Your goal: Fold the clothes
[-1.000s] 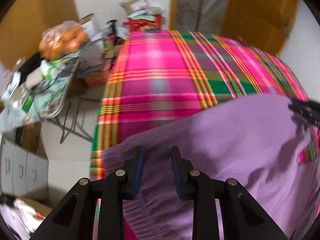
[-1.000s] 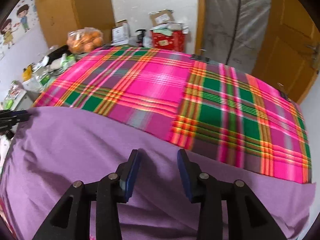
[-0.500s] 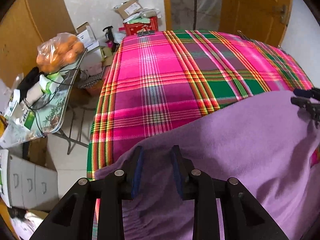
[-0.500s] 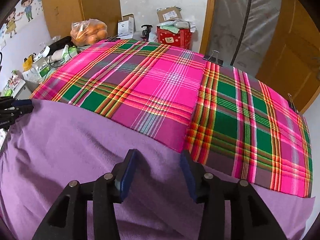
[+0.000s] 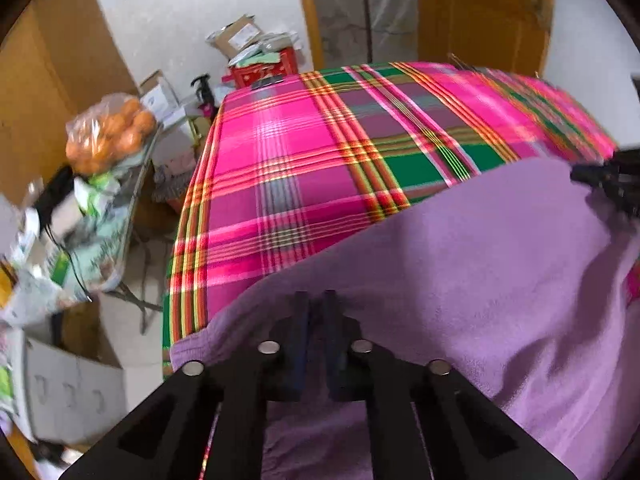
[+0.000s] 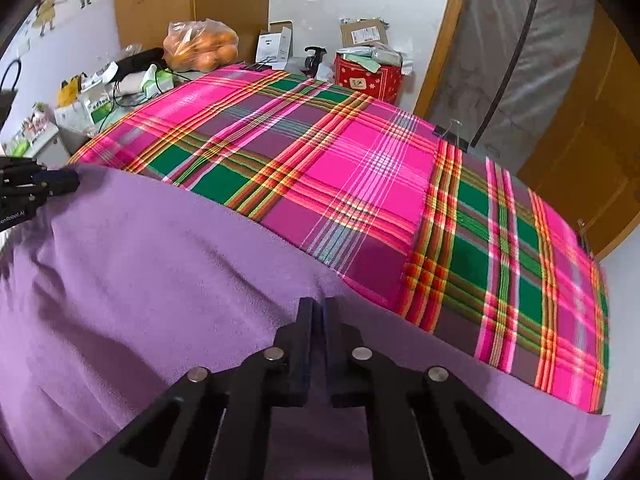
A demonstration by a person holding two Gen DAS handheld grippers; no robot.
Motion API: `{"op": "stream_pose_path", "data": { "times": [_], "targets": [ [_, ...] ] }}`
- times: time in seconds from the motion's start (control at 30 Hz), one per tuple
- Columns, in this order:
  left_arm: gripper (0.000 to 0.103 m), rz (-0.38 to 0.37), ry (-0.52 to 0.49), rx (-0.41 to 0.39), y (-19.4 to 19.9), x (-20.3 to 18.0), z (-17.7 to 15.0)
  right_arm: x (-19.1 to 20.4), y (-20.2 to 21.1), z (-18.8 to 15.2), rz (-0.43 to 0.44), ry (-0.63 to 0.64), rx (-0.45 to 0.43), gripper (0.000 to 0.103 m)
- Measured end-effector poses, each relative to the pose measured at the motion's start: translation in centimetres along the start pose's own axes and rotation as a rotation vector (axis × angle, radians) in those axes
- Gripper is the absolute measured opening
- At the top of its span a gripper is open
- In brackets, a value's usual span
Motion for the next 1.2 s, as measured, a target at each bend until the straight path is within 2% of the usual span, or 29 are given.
{"op": "stream_pose_path", "data": {
  "times": [0.3, 0.5, 0.67, 0.77, 0.97, 1.07, 1.2],
  "targets": [
    [0.0, 0.073, 0.041, -0.07, 0.5, 1.2, 3.0, -2.7, 1.6, 1.9, -0.071, -0.107, -0.087, 0.003],
    [0.0, 0.057, 0.086, -0.039, -0.8, 0.9, 3.4, -3.5, 0.1, 2.0, -0.088, -0.163, -0.062, 0.002],
    [0.001, 0.034, 0.065, -0.034, -0.2, -0.8, 2.5, -4.0, -1.3, 1.9, -0.099, -0.211, -0.038, 0.0],
    [0.003, 0.009, 0.07, -0.041, 1.1, -1.6, 2.4, -4.5, -0.8, 1.7, -0.078, -0.241, -0.045, 0.001],
    [0.003, -0.064, 0.034, -0.072, 4.6, -5.3, 2.2, -7.6, 5.3, -0.6, -0.099, -0.294, -0.13, 0.003],
    [0.004, -0.135, 0.002, -0.081, 6.1, -8.3, 1.8, -8.8, 8.3, -3.5, -0.106, -0.328, -0.146, 0.003],
    [0.005, -0.244, -0.053, -0.058, 7.2, -13.1, 1.0, -8.0, 11.3, -8.1, -0.057, -0.358, -0.166, 0.004]
  ]
}}
Point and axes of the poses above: each gripper's, at about its wrist camera, not at the fingertips, and y roughly against the way its jaws point, x to its left, z to its top, the point moved 9 cm from there along -y, roughly the way its jaws point, and after that the axes turned 7 degrees about y, right-handed, at the moved point
